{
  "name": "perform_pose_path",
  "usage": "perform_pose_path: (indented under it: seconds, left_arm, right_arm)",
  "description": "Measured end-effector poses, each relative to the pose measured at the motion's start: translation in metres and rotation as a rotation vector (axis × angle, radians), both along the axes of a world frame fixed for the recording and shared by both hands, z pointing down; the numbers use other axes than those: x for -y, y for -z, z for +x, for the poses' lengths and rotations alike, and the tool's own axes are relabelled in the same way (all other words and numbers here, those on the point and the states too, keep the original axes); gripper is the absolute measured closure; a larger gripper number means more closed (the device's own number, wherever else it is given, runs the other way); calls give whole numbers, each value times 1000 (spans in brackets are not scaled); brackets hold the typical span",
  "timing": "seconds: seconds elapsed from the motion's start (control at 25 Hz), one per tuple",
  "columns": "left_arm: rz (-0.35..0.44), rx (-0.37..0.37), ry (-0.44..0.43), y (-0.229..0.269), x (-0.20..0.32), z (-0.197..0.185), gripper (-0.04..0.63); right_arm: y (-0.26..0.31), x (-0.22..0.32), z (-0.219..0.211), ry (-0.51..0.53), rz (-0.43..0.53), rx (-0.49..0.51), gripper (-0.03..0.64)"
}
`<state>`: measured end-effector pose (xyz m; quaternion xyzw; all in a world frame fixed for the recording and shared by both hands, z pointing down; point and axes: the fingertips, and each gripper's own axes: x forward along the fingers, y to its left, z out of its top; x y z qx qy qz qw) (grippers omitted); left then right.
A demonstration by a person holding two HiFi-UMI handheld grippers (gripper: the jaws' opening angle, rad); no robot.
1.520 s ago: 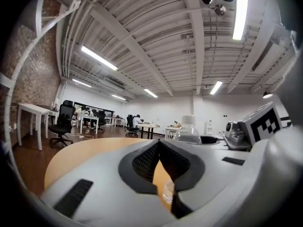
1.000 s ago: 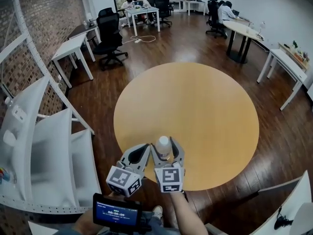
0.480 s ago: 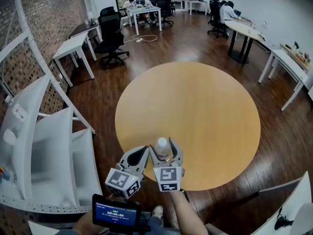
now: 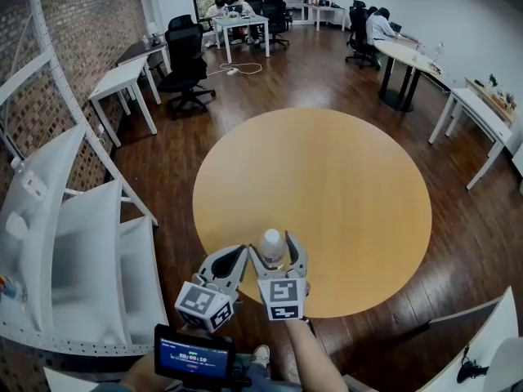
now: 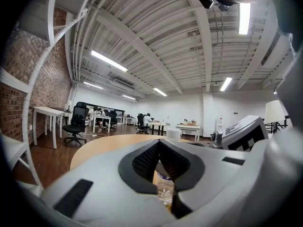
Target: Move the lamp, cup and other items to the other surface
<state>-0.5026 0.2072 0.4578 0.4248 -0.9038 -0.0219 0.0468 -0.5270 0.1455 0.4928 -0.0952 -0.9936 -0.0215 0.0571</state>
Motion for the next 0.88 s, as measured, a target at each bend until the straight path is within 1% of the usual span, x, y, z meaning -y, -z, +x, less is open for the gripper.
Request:
perform_pose_path:
  seconds: [0.24,0.44,0.56,0.76,0.88]
  left_arm:
    - [16,5,-18,5,3,8,589]
    - [37,16,-53,18,19,24,589]
    - [52,21,-81,24,31,35,589]
    - [66,27,-157,33,65,59,589]
    - [71,24,-207,36,89,75,589]
  right_arm:
    - [9,0,17,-17,18,18,238]
    - [29,8,43,-30,32,54,239]
    - [41,16,59,-42,43,74,276]
    - [53,46,88,-93,49,74,297]
    - [57,68,107,-136,55,72,338]
